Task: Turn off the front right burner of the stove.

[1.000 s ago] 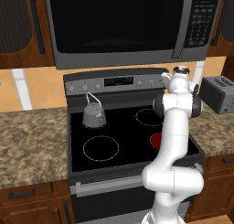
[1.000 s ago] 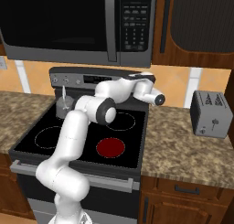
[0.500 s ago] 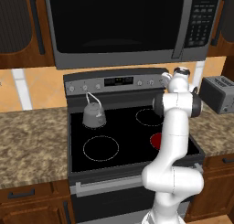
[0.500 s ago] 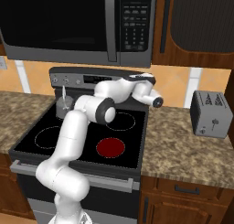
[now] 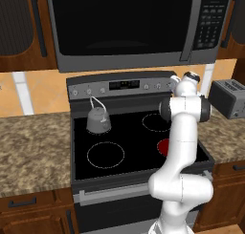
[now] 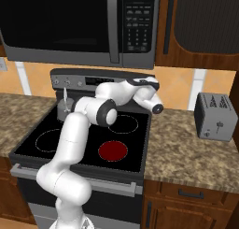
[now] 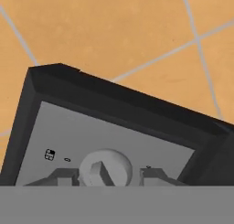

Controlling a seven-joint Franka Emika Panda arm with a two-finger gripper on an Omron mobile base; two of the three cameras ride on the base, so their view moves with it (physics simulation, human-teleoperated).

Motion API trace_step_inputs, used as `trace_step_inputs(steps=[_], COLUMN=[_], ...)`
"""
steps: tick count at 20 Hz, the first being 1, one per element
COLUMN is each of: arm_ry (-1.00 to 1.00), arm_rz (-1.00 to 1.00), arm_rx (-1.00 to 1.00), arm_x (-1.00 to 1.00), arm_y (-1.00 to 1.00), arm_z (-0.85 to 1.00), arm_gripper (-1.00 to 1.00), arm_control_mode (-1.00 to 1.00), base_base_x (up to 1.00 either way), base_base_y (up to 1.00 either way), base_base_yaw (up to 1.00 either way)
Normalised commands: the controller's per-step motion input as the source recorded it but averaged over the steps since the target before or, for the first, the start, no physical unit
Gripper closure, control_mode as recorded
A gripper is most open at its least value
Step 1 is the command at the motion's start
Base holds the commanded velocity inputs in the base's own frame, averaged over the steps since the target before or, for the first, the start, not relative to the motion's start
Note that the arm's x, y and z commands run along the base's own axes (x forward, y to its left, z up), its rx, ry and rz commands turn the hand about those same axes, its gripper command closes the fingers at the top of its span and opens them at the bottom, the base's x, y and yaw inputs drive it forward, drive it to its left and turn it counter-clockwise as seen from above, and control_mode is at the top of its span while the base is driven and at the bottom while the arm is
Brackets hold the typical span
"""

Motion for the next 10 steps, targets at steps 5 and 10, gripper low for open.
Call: trace_step_inputs(steps=[5,10], arm_ry=[-0.10,-0.01], arm_rz=[0.00,0.00], arm_rx=[0.30,0.35], arm_x=[0.00,0.00], arm_y=[-0.08,-0.13], arm_z=[-0.15,-0.04], arm_gripper=[1.00,1.00], arm_control_mode=[-1.00,-1.00], base_base_x=[0.00,0.00], base_base_y=[0.00,0.00], base_base_yaw=[0.00,0.00])
